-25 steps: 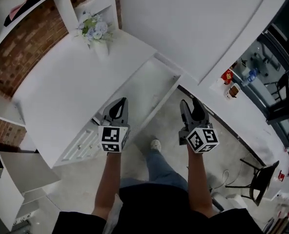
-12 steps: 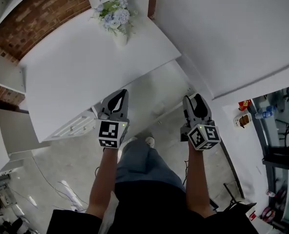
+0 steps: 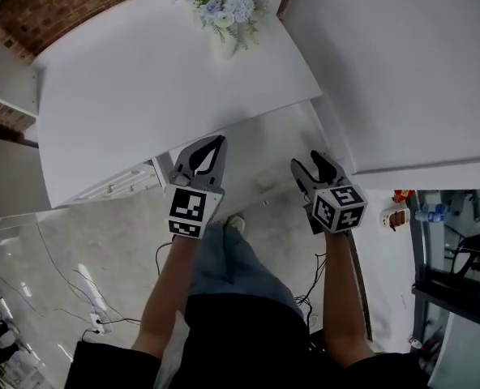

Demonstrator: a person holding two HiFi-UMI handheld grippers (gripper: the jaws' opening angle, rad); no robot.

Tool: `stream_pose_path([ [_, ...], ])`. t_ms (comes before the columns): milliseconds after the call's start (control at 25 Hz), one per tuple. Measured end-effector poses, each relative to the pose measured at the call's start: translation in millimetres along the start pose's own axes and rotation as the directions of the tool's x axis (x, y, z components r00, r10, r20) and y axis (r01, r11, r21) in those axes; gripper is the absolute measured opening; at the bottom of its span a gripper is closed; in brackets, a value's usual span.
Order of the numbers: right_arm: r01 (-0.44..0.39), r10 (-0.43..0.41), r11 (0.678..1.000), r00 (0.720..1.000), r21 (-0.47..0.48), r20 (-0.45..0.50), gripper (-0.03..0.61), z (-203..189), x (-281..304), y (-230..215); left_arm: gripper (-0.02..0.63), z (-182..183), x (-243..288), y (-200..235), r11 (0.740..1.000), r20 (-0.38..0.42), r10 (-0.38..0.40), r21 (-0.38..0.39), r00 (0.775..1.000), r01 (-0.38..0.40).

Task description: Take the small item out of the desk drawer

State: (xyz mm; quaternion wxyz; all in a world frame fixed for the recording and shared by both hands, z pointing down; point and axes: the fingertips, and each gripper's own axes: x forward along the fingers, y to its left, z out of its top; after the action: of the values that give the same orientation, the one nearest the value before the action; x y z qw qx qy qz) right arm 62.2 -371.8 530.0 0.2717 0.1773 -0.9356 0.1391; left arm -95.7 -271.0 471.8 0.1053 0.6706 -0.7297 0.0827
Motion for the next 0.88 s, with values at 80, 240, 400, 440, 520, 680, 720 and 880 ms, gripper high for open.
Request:
stream_pose_path([
  [80, -0.068, 0.062, 0.997, 0.987, -0.038, -0.149, 0.216, -12.5, 19.9, 7.9, 0.009, -4.4, -0.5, 4.1, 1.000, -0.004, 0.006, -0.019, 1.000, -0.006],
  [240, -0.196, 0.134, 0.975, 0.896, -0.107, -0.424, 0.224, -49.1, 54.8, 23.7, 0.009, -16.4, -3.3, 10.1, 0.999, -0.016, 0.016, -0.052, 1.000, -0.017],
  [400, -0.287, 0.133, 0.945, 0.773, -0.155, -0.620, 0.236, -91.2, 77.6, 30.6, 0.009, -26.8, -10.6, 21.3, 0.996, -0.028, 0.042, -0.081, 0.999, -0.044],
  [440, -0.302, 0.133, 0.941, 0.745, -0.152, -0.653, 0.244, -100.6, 81.9, 31.2, 0.009, -29.8, -12.7, 25.3, 0.995, -0.033, 0.051, -0.086, 0.998, -0.053],
  [520, -0.318, 0.126, 0.937, 0.698, -0.147, -0.705, 0.256, -114.9, 89.2, 32.0, 0.009, -36.2, -17.7, 33.5, 0.993, -0.043, 0.070, -0.097, 0.997, -0.074],
  [680, -0.346, 0.098, 0.926, 0.604, -0.149, -0.791, 0.276, -137.2, 101.4, 32.1, 0.009, -50.3, -28.4, 47.4, 0.985, -0.069, 0.109, -0.123, 0.992, -0.117],
  [720, -0.354, 0.088, 0.923, 0.578, -0.151, -0.812, 0.279, -143.1, 104.5, 31.6, 0.009, -54.1, -30.5, 50.4, 0.984, -0.076, 0.117, -0.128, 0.990, -0.126],
  [880, -0.385, 0.048, 0.911, 0.456, -0.148, -0.889, 0.307, -171.1, 109.9, 26.3, 0.009, -67.2, -37.0, 59.1, 0.976, -0.100, 0.145, -0.149, 0.984, -0.159],
])
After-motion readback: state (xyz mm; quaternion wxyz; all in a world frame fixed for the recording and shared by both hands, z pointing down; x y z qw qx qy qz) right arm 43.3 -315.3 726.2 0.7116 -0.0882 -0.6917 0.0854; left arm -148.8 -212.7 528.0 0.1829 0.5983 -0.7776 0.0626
